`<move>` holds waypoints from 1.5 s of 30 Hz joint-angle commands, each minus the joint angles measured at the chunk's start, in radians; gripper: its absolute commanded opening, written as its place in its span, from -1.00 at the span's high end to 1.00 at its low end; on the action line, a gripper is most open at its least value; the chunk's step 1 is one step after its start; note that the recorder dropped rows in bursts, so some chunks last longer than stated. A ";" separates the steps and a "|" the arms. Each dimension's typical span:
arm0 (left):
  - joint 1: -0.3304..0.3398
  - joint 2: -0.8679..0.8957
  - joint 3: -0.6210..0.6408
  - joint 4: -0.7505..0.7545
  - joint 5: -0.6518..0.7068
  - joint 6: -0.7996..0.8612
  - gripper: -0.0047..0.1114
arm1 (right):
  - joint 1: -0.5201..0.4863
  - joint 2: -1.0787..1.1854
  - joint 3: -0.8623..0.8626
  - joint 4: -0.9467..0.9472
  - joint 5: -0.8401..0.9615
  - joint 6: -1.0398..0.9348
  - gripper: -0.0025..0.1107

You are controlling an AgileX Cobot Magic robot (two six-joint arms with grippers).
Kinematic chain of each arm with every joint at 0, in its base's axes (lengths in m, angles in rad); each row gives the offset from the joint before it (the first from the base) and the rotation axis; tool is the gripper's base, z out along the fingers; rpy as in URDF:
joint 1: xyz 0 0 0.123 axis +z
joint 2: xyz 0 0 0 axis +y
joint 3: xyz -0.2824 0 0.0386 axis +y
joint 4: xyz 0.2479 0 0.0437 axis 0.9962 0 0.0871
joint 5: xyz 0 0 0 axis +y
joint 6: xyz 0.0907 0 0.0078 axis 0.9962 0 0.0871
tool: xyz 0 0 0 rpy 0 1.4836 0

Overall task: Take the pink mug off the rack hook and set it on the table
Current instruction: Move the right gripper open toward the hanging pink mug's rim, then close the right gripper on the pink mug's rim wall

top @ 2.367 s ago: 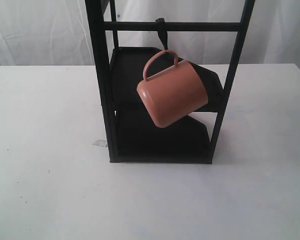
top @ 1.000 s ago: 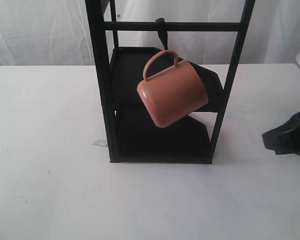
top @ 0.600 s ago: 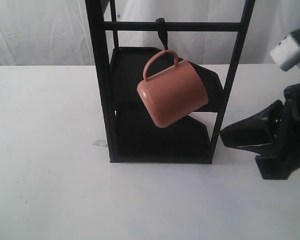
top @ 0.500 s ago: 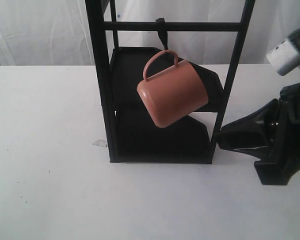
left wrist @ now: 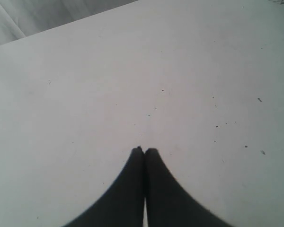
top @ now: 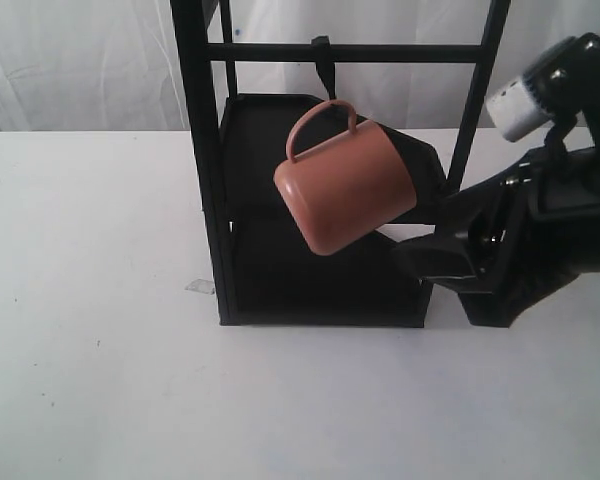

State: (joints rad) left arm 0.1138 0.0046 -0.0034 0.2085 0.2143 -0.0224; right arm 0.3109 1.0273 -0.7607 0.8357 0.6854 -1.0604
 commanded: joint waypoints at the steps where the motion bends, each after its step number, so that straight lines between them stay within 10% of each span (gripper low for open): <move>1: 0.003 -0.005 0.003 0.003 -0.003 -0.003 0.92 | 0.007 0.001 -0.005 0.028 -0.031 -0.032 -0.14; 11: 0.003 -0.005 0.003 0.003 -0.003 -0.003 0.92 | 0.007 0.001 -0.005 0.254 -0.052 -0.526 -0.14; 45: 0.003 -0.005 0.003 0.003 -0.003 -0.003 0.92 | 0.007 0.172 -0.005 0.431 0.043 -0.533 -0.14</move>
State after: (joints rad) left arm 0.1138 0.0046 -0.0034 0.2085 0.2143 -0.0224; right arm 0.3183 1.1996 -0.7607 1.2547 0.7184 -1.5813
